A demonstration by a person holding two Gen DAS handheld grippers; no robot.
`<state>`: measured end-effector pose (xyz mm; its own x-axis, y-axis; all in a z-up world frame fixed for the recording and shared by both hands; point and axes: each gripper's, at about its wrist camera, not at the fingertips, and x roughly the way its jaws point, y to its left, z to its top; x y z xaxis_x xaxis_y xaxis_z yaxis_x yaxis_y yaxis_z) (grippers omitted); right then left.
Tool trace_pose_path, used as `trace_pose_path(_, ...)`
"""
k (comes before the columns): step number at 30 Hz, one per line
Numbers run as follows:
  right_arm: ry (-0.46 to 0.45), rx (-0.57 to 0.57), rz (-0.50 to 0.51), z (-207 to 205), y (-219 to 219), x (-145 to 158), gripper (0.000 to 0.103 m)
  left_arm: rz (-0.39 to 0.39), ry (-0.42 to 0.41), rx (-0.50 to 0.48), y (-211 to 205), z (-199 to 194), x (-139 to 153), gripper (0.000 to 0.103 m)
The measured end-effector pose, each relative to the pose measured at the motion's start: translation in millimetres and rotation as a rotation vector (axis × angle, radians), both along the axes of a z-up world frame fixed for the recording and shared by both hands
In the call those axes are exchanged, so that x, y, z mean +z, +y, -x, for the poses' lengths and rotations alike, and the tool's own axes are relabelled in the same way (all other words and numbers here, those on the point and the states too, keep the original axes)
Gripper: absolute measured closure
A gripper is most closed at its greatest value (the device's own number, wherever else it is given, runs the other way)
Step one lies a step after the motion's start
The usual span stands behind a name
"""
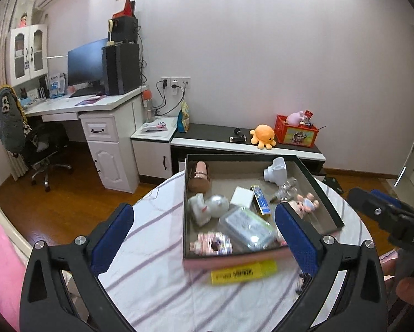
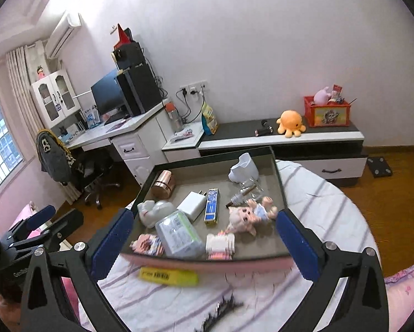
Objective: Organize rigid objects
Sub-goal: 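Withdraw both tools from the box back over the bed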
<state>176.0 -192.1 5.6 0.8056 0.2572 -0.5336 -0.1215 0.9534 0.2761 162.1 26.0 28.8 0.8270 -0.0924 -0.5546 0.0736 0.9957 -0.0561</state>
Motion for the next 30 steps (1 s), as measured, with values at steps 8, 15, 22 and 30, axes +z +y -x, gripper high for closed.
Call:
trace_pose_path(8,-0.044,-0.009,0.026,80,5,8,0.000,0.013,0.004,0.009,5,62,-2,0.000)
trace_pose_path(15,-0.069,-0.034,0.102,134,14,4,0.000,0.041,-0.024,0.032,16,115,-7,0.000)
trace_pose_path(22,-0.029,-0.051,0.113,162,17,-15,0.000,0.072,-0.006,0.029,24,145,-25,0.000)
trace_pose_path(30,0.028,-0.063,0.127,165,15,-32,0.000,0.051,0.019,-0.003,14,156,-40,0.000)
